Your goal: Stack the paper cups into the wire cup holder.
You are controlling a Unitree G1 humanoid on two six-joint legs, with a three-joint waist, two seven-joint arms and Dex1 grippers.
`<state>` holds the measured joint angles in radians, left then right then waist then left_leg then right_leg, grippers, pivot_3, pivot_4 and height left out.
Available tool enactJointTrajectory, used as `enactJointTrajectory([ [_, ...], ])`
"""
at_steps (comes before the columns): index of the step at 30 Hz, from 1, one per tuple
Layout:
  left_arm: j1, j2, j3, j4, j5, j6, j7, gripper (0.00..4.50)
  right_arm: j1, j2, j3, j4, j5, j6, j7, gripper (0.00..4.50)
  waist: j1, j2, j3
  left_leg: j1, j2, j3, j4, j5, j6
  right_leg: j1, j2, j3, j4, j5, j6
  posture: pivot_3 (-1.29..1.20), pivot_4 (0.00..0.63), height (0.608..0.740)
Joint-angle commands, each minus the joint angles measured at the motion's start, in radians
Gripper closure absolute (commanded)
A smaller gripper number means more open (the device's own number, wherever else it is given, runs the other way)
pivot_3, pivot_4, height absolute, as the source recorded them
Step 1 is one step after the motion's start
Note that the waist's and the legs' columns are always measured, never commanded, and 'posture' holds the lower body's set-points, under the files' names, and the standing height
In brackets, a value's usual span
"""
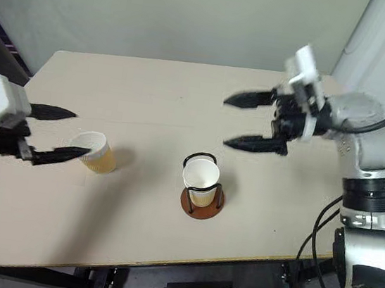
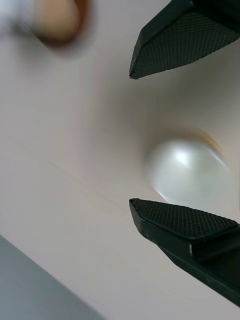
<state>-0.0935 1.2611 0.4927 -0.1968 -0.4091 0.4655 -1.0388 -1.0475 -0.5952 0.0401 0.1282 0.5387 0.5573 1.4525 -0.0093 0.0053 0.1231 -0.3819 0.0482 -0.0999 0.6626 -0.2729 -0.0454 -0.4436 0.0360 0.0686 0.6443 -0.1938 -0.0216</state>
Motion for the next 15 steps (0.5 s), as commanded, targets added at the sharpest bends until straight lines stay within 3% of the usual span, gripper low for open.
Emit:
enactJointTrajectory([
  [1,-0.046,0.002,-0.111,0.077,0.105,-0.082,0.033,0.38,0.029,0.022,0.013,-0.068,0.013,0.004,-0.034,0.11,0.000,0.000,0.000,0.000,0.000,0.000,0.000,0.000,0.000,0.000,0.000,0.000,0.000,0.000,0.000,0.00,0.150,0.740],
  [9,-0.114,-0.032,-0.286,0.143,0.201,-0.152,0.019,0.38,0.048,0.015,0.010,-0.112,0.010,0.009,-0.084,0.11,0.004,-0.001,0.000,-0.008,-0.001,-0.001,0.001,-0.001,-0.001,-0.007,-0.001,-0.001,0.000,0.001,0.002,0.00,0.150,0.740],
  [12,-0.145,-0.045,-0.329,0.175,0.235,-0.172,0.025,0.95,0.056,0.002,0.010,-0.123,0.006,0.011,-0.096,0.08,0.004,-0.001,0.000,-0.008,-0.001,-0.001,0.000,-0.001,-0.001,-0.007,-0.001,-0.001,0.000,0.004,0.006,0.00,0.150,0.740],
  [15,-0.165,-0.050,-0.354,0.196,0.255,-0.183,0.017,2.04,0.063,-0.009,0.010,-0.132,0.007,0.015,-0.108,0.08,0.004,-0.001,0.000,-0.008,0.000,-0.001,-0.001,-0.001,-0.001,-0.008,-0.001,-0.001,0.000,0.004,0.007,0.00,0.150,0.740],
])
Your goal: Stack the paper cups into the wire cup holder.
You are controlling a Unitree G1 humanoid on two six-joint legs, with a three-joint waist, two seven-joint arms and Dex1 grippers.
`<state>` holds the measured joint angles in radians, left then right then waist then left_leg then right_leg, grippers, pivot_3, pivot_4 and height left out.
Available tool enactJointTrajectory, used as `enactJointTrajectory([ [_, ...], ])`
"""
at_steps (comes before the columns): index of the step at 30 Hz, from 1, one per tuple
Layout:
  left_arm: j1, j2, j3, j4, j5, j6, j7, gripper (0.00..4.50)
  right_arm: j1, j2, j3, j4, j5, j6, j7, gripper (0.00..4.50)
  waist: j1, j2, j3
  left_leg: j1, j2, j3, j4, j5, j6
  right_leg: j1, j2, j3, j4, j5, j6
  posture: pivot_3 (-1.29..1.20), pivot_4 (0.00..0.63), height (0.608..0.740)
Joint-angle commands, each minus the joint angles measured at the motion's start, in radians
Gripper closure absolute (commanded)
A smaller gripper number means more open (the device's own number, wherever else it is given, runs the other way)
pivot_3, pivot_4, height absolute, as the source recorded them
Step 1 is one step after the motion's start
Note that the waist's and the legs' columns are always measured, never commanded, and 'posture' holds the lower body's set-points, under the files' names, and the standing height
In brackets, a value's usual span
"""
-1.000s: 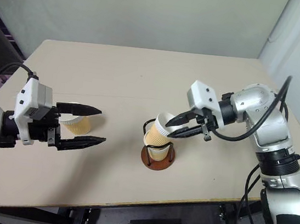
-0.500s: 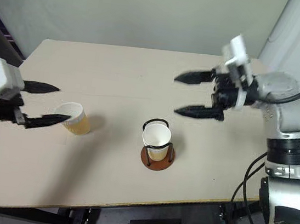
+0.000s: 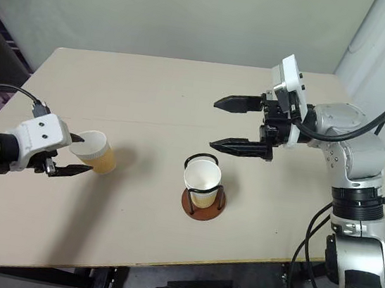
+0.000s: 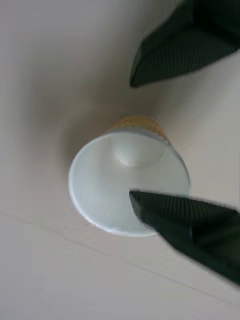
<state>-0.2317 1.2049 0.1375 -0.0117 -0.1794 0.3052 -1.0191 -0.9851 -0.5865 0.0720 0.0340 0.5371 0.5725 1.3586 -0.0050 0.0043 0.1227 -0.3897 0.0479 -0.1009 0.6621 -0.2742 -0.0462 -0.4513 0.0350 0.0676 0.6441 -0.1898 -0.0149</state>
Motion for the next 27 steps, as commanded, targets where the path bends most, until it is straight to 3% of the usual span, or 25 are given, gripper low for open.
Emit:
enactJointTrajectory([
  [1,-0.028,0.005,-0.005,0.017,0.034,-0.028,-0.006,2.40,0.002,-0.020,-0.022,-0.040,0.008,0.000,-0.019,0.08,0.000,0.000,0.000,0.000,0.000,0.000,0.000,0.000,0.000,0.000,0.000,0.000,0.000,0.000,0.000,0.00,0.150,0.740],
  [6,-0.044,0.001,-0.004,0.032,0.036,-0.041,-0.015,4.31,0.014,-0.034,-0.020,-0.046,0.002,-0.004,-0.034,0.08,0.000,0.000,0.000,0.000,0.000,0.000,0.000,0.000,0.000,0.000,0.000,0.000,0.000,0.000,0.001,0.00,0.150,0.740],
  [7,-0.049,0.001,0.001,0.026,0.026,-0.041,-0.025,4.48,0.015,-0.035,-0.021,-0.046,0.005,-0.003,-0.036,0.08,0.000,0.000,0.000,0.000,0.000,0.000,0.000,0.000,0.000,0.000,0.000,0.000,0.000,0.000,0.001,0.00,0.150,0.740],
  [12,-0.104,-0.022,0.062,-0.039,-0.085,0.008,-0.062,4.48,0.020,-0.061,-0.037,-0.064,0.042,0.023,-0.006,0.08,0.001,0.000,0.000,0.000,0.000,0.000,0.001,0.000,0.000,0.000,0.000,0.000,0.000,0.000,0.001,0.00,0.150,0.740],
  [16,-0.217,-0.035,0.135,-0.208,-0.346,0.122,-0.165,4.48,0.102,-0.205,-0.061,-0.135,0.092,0.024,0.150,0.08,0.017,-0.001,0.000,-0.006,0.000,-0.001,0.002,0.000,0.000,0.000,0.000,-0.003,-0.002,0.001,0.001,0.00,0.150,0.740],
  [19,-0.312,-0.055,0.134,-0.276,-0.482,0.179,-0.207,4.48,0.131,-0.275,-0.085,-0.086,0.066,-0.015,0.168,0.08,0.018,-0.001,0.000,-0.006,-0.002,0.000,0.004,0.000,0.000,0.000,-0.001,-0.002,-0.003,0.001,0.002,0.00,0.150,0.740],
  [23,-0.448,-0.119,0.054,-0.301,-0.583,0.219,-0.265,4.48,0.154,-0.359,-0.124,0.017,0.008,-0.072,0.146,0.08,0.016,-0.001,0.000,-0.002,-0.003,0.003,0.004,0.000,0.001,0.002,-0.001,0.001,-0.002,0.002,0.006,0.00,0.150,0.740],
  [27,-0.560,-0.182,-0.091,-0.263,-0.525,0.184,-0.356,4.48,0.196,-0.404,-0.146,0.029,-0.006,-0.096,0.140,0.08,0.016,-0.001,0.000,0.004,-0.001,0.003,0.003,0.001,0.003,0.008,-0.001,0.001,-0.001,0.004,0.008,0.00,0.150,0.740],
])
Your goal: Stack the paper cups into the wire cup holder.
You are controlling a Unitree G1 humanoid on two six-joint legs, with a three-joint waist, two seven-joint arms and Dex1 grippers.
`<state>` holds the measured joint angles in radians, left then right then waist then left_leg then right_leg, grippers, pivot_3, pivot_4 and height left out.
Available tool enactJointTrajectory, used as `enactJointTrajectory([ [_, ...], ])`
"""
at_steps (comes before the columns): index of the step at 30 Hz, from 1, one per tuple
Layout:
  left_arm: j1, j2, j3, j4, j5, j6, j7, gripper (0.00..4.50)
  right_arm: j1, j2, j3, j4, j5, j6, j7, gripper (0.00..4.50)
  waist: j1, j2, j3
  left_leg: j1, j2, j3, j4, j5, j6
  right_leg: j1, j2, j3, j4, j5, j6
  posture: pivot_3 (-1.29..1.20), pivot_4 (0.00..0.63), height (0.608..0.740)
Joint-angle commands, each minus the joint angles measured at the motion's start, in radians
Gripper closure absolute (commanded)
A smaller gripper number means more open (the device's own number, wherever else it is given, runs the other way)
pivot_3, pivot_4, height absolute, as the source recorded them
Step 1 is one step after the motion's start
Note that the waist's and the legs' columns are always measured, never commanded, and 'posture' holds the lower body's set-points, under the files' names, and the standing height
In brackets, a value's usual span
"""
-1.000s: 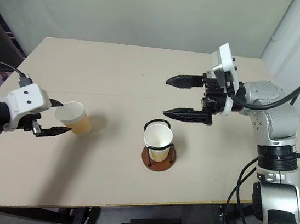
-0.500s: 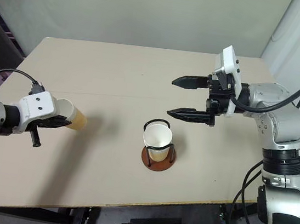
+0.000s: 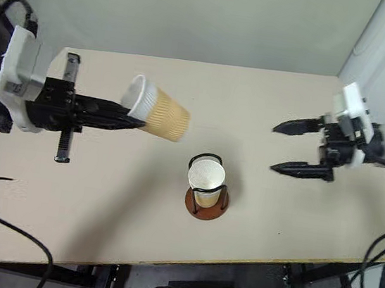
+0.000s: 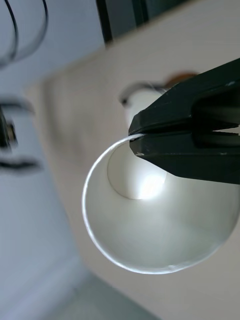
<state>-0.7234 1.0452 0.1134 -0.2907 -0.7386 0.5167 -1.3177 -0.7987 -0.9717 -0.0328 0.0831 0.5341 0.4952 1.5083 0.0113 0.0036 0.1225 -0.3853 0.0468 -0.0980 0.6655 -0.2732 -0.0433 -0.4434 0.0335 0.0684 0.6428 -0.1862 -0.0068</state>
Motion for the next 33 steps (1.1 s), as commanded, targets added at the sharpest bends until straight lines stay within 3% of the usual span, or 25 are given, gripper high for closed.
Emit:
enactJointTrajectory([
  [1,-0.097,-0.035,-0.101,0.033,0.059,-0.041,-0.079,4.48,0.018,-0.022,-0.046,-0.033,-0.001,-0.017,-0.017,0.08,-0.001,0.000,0.000,0.001,0.000,0.000,0.000,0.000,0.000,0.001,0.000,0.000,0.000,0.000,0.000,0.00,0.150,0.740],
  [7,-0.172,-0.122,-0.297,0.121,0.272,-0.173,-0.150,4.48,0.073,-0.027,-0.075,-0.110,0.016,0.009,-0.071,0.08,-0.008,0.001,0.000,0.002,-0.001,0.002,0.001,0.001,0.002,0.002,0.000,0.003,-0.002,0.003,0.005,0.00,0.150,0.740],
  [16,-0.159,-0.186,-0.375,0.145,0.392,-0.235,-0.177,4.48,0.125,-0.050,-0.110,-0.170,0.032,0.038,-0.113,0.08,-0.005,0.001,0.000,-0.003,-0.001,0.002,0.002,0.000,0.005,0.003,0.000,0.005,-0.013,0.006,0.013,0.00,0.150,0.740],
  [19,-0.153,-0.184,-0.375,0.128,0.398,-0.229,-0.188,3.84,0.126,-0.046,-0.105,-0.177,0.033,0.039,-0.122,0.08,-0.005,0.001,0.000,-0.005,-0.002,0.003,0.002,-0.001,0.008,0.003,0.000,0.006,-0.016,0.008,0.015,0.00,0.150,0.740],
  [26,-0.149,-0.201,-0.365,0.114,0.409,-0.225,-0.163,1.30,0.118,-0.027,-0.081,-0.173,0.026,0.029,-0.129,0.08,-0.003,0.001,0.000,-0.005,-0.003,0.004,0.004,-0.003,0.010,0.003,0.000,0.010,-0.016,0.008,0.019,0.00,0.150,0.740],
  [30,-0.133,-0.199,-0.328,0.121,0.425,-0.213,-0.100,1.30,0.098,0.000,-0.051,-0.164,0.021,0.021,-0.116,0.08,-0.003,0.001,0.000,-0.006,-0.004,0.005,0.007,-0.003,0.011,0.003,0.000,0.011,-0.016,0.009,0.020,0.00,0.150,0.740],
  [33,-0.055,-0.146,-0.250,0.080,0.400,-0.159,-0.050,1.30,0.078,0.019,0.003,-0.127,-0.014,-0.015,-0.078,0.08,-0.009,0.001,0.000,-0.005,-0.004,0.006,0.008,-0.003,0.011,0.003,0.000,0.012,-0.016,0.009,0.021,0.00,0.150,0.740],
])
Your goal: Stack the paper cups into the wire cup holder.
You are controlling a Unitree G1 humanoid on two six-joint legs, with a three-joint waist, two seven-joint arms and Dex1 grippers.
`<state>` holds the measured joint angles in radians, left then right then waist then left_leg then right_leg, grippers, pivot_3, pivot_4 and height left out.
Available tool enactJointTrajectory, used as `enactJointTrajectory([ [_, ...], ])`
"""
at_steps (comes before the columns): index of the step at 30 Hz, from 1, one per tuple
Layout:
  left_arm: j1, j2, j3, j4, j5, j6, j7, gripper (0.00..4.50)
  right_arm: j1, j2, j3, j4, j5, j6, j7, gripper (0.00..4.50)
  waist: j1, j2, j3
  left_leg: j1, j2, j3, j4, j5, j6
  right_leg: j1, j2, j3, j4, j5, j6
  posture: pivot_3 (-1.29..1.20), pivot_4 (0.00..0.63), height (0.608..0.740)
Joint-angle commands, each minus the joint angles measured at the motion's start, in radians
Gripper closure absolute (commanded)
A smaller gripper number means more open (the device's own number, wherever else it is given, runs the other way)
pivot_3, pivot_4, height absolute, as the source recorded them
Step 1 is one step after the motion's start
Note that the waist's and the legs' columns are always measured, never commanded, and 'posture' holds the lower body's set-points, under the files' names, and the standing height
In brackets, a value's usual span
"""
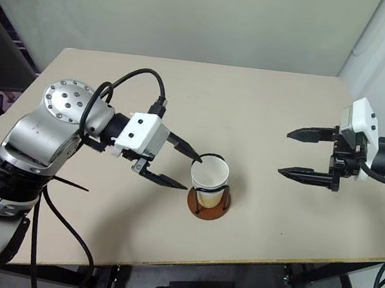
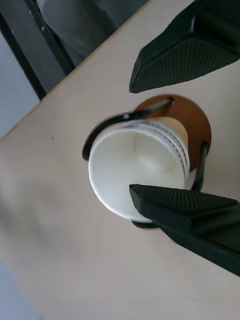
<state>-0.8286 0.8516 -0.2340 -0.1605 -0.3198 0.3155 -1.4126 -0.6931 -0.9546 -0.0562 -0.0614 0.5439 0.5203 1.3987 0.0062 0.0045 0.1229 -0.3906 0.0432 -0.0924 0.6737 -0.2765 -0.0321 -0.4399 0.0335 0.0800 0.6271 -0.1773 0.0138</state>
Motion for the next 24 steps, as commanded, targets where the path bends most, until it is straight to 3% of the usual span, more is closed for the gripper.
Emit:
enactJointTrajectory([
  [1,0.083,0.068,0.126,-0.069,-0.033,0.057,0.051,1.30,-0.033,0.005,0.041,0.035,-0.037,-0.055,0.042,0.08,-0.006,0.000,0.000,0.001,0.000,0.000,0.000,0.000,0.001,0.000,0.000,0.000,0.000,0.000,0.000,0.00,0.150,0.740],
  [9,0.473,0.211,0.439,-0.058,-0.045,0.147,0.164,1.30,-0.099,0.057,0.109,0.211,-0.129,-0.132,0.061,0.08,-0.012,0.001,0.000,0.002,0.001,0.001,-0.002,-0.001,0.002,-0.001,0.000,0.001,0.001,-0.001,-0.002,0.00,0.150,0.740],
  [15,0.743,0.200,0.639,-0.165,-0.080,0.211,0.242,1.30,-0.060,0.086,0.097,0.212,-0.124,-0.115,0.045,0.08,-0.004,0.000,0.000,0.002,0.001,0.002,-0.004,-0.001,0.002,-0.003,0.000,0.001,0.002,-0.004,-0.007,0.00,0.150,0.740],
  [24,0.869,0.175,0.852,-0.302,-0.224,0.326,0.273,1.30,-0.041,0.092,0.066,0.176,-0.088,-0.074,0.046,0.08,-0.006,0.000,0.000,0.003,0.001,0.004,-0.004,-0.002,0.002,-0.003,-0.001,0.001,0.004,-0.007,-0.017,0.00,0.150,0.740],
])
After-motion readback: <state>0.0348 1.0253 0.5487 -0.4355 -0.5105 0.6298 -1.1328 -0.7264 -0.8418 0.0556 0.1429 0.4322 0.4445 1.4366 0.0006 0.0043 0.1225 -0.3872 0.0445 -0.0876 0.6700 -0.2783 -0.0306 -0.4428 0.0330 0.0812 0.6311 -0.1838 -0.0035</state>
